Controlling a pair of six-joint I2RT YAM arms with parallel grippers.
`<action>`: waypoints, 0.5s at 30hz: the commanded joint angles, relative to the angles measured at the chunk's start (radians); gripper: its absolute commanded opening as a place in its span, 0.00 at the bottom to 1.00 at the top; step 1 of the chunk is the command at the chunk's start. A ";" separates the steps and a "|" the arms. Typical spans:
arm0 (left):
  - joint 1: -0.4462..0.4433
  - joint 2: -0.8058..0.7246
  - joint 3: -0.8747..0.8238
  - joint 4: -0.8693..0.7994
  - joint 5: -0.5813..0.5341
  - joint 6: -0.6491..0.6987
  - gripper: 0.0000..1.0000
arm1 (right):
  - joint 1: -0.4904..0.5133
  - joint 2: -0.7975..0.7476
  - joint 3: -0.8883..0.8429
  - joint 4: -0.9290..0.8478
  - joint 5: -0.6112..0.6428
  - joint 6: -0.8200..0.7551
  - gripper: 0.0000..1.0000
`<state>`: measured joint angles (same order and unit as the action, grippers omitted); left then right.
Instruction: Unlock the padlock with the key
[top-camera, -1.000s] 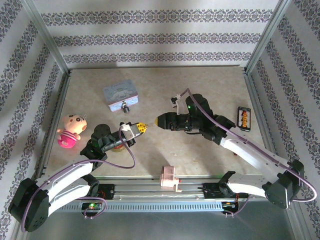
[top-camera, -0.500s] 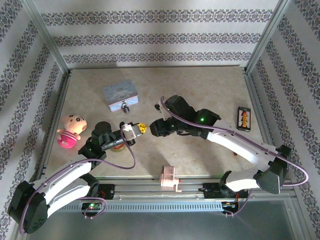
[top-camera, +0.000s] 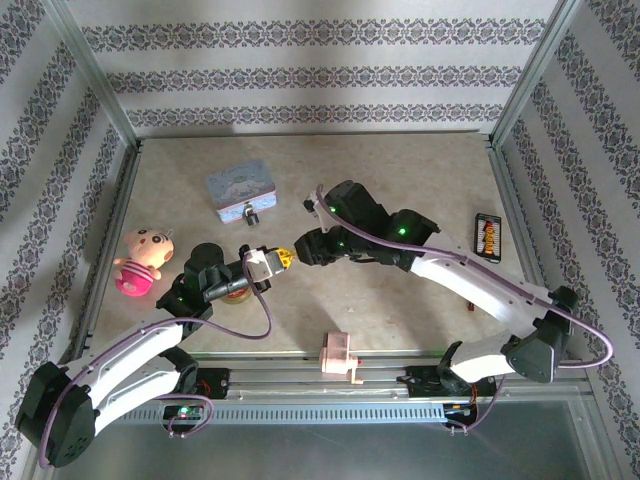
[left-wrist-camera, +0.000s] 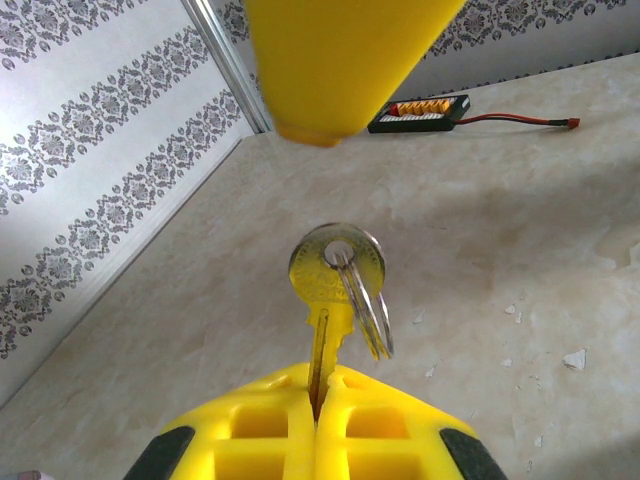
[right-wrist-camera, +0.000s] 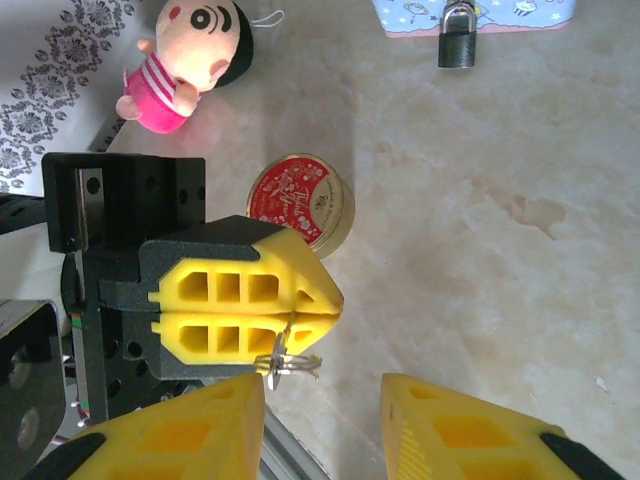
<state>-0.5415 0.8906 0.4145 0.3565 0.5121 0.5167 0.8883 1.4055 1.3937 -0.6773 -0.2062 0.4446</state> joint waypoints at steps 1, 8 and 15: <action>-0.010 -0.015 0.018 -0.005 0.002 0.014 0.00 | 0.012 0.034 0.046 -0.004 -0.030 -0.020 0.34; -0.009 -0.014 0.017 -0.006 0.001 0.011 0.00 | 0.013 0.081 0.090 -0.017 -0.046 -0.031 0.33; -0.009 -0.016 0.017 0.004 -0.004 0.004 0.00 | 0.013 0.108 0.103 -0.024 -0.058 -0.028 0.30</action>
<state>-0.5415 0.8906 0.4145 0.3565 0.5121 0.5163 0.8883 1.5005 1.4689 -0.6823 -0.2466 0.4335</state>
